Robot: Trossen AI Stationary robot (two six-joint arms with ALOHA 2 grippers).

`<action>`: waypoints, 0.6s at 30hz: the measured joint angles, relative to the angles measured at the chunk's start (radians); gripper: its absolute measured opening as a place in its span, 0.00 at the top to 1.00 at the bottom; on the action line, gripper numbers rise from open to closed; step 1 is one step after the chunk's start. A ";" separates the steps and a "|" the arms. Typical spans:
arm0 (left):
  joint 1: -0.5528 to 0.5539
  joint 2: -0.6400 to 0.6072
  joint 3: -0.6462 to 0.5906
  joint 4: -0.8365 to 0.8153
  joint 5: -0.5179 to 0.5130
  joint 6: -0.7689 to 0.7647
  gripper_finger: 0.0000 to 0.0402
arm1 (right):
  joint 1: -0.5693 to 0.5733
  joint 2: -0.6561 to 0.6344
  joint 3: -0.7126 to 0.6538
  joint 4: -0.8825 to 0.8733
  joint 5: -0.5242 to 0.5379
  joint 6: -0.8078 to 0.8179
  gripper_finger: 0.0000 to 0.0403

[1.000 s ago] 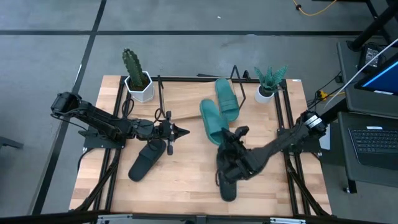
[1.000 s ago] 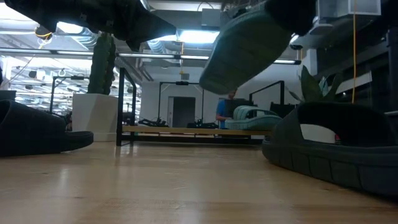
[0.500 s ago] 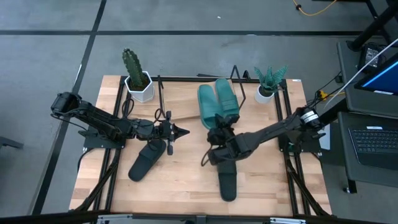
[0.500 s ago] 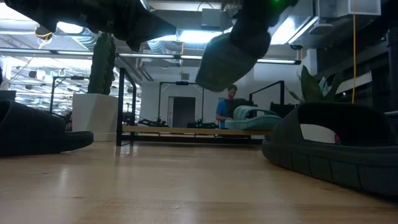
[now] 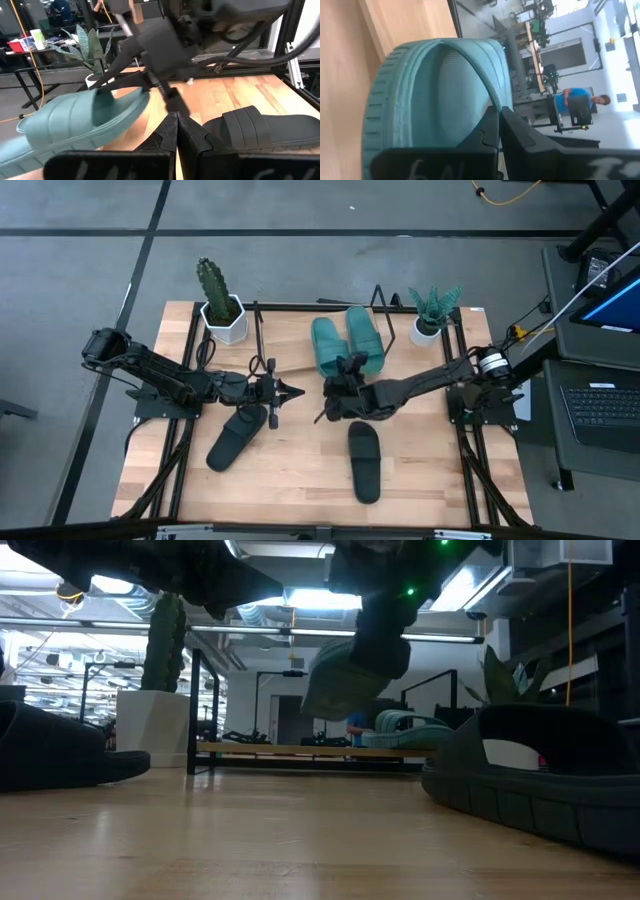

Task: Pick and place slides into the shelf
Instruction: Put the green slide on the shelf

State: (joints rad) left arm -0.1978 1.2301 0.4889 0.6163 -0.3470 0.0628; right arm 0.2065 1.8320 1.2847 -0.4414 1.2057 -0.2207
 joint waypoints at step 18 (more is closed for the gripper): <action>0.000 0.000 0.000 0.002 0.000 0.000 1.00 | -0.149 0.041 -0.001 0.025 -0.107 -0.028 0.99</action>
State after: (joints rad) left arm -0.1978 1.2301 0.4885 0.6182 -0.3468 0.0628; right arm 0.0578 1.8729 1.2839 -0.4169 1.0989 -0.2486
